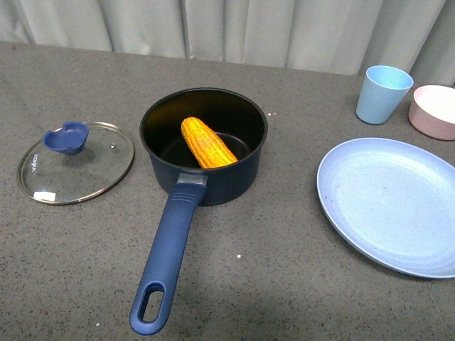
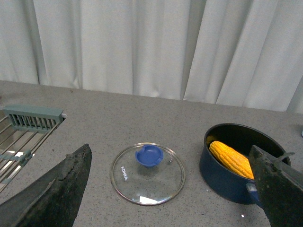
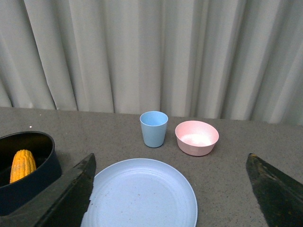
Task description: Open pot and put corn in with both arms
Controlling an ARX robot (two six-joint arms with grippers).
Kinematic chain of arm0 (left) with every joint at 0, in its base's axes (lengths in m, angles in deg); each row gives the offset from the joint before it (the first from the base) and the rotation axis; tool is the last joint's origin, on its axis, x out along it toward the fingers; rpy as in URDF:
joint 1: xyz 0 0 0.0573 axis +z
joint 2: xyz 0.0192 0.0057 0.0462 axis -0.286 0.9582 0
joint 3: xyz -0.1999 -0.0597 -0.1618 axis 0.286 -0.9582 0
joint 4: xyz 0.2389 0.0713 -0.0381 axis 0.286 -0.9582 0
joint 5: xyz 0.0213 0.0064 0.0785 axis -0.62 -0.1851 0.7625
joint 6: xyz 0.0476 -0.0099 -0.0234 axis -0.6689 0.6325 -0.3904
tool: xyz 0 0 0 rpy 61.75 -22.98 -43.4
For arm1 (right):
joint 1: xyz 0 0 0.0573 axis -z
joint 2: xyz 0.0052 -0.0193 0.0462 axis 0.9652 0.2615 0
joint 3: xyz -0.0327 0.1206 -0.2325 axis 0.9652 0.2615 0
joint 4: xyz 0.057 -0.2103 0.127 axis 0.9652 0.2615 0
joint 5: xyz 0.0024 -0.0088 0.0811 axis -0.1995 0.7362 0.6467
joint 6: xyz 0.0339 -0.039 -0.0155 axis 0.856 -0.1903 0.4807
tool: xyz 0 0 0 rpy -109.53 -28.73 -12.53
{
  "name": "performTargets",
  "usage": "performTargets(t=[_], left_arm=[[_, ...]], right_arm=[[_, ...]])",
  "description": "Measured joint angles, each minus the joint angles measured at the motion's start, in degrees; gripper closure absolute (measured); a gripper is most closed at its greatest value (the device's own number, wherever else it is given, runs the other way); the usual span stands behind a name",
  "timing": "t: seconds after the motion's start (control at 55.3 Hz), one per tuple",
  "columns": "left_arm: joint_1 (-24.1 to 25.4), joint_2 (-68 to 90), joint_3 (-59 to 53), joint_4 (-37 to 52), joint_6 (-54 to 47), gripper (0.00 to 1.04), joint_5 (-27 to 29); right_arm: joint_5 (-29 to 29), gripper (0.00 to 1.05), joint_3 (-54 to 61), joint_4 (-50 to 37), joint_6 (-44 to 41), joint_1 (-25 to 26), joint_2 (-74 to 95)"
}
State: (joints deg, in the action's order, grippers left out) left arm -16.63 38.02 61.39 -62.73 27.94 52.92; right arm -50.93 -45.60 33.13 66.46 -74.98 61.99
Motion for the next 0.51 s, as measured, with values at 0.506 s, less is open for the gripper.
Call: performTargets(t=[0.506], left_arm=[[0.00, 0.00, 0.00, 0.00, 0.00, 0.07, 0.00]], right_arm=[[0.00, 0.09, 0.00, 0.00, 0.02, 0.00, 0.00]])
